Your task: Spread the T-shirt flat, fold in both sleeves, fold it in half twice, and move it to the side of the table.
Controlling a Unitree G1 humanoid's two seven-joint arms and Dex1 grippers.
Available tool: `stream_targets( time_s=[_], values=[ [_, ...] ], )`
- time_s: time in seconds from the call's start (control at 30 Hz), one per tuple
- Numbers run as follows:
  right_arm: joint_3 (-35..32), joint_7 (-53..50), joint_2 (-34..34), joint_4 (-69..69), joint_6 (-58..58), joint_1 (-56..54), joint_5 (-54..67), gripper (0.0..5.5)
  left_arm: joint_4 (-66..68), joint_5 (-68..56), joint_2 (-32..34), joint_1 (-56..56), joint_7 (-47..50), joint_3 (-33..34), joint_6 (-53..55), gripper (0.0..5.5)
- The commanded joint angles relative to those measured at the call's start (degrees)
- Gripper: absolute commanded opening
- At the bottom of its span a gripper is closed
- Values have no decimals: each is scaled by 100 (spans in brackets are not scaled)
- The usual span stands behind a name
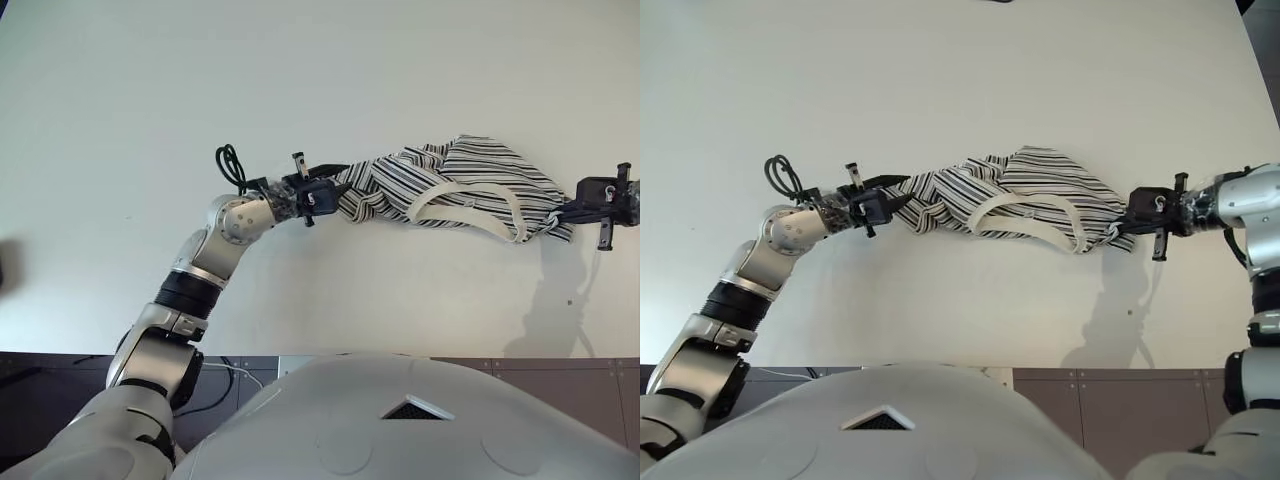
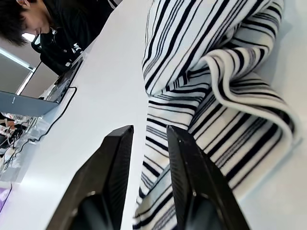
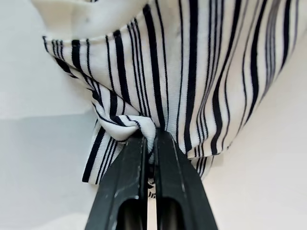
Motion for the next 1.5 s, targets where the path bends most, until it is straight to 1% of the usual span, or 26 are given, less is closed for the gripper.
stream_targets(
  time_s=[0.03,0.17,0.27,0.4,0.53,0.7,0.87,0.93,1.07,1.13,1.33,1.4,1.5],
  values=[
    [89,-47,241,-37,-71,-25,-56,14,483,202,-137,-535,-150,-220,-283,127],
    [118,-62,333,-79,-71,-55,-89,14,1236,673,-180,-1001,1,-514,-772,127],
    [127,-59,375,-144,-44,-78,-83,14,1636,890,-186,-1150,83,-640,-1036,127],
    [110,-89,381,-284,14,13,-49,14,2012,1049,-326,-1331,307,-700,-1286,127],
    [164,-75,483,-237,8,-100,-97,14,2178,1017,-524,-1482,599,-608,-1464,127],
    [173,-97,511,-237,-3,-62,-108,14,2337,1108,-564,-1580,865,-597,-1651,127],
    [194,-114,555,-200,-30,-99,-123,14,2787,1359,-631,-1727,1265,-667,-1812,127],
    [205,-127,563,-149,-66,-122,-145,10,2871,1246,-650,-1739,1225,-650,-2037,103],
    [227,-145,575,-98,-108,-121,-155,10,2954,1112,-688,-1759,1178,-611,-2321,25],
    [237,-152,590,-95,-113,-114,-150,10,3059,1132,-700,-1784,1163,-623,-2367,12],
    [225,-180,603,-96,-137,-105,-119,10,3296,1160,-729,-1844,1256,-597,-2398,12],
    [181,-212,631,-88,-150,-175,-76,10,3397,1074,-765,-1899,1373,-475,-2332,12],
    [-55,-240,735,-241,-30,-363,248,10,3485,747,-857,-1976,1375,-212,-2235,12]
  ],
)
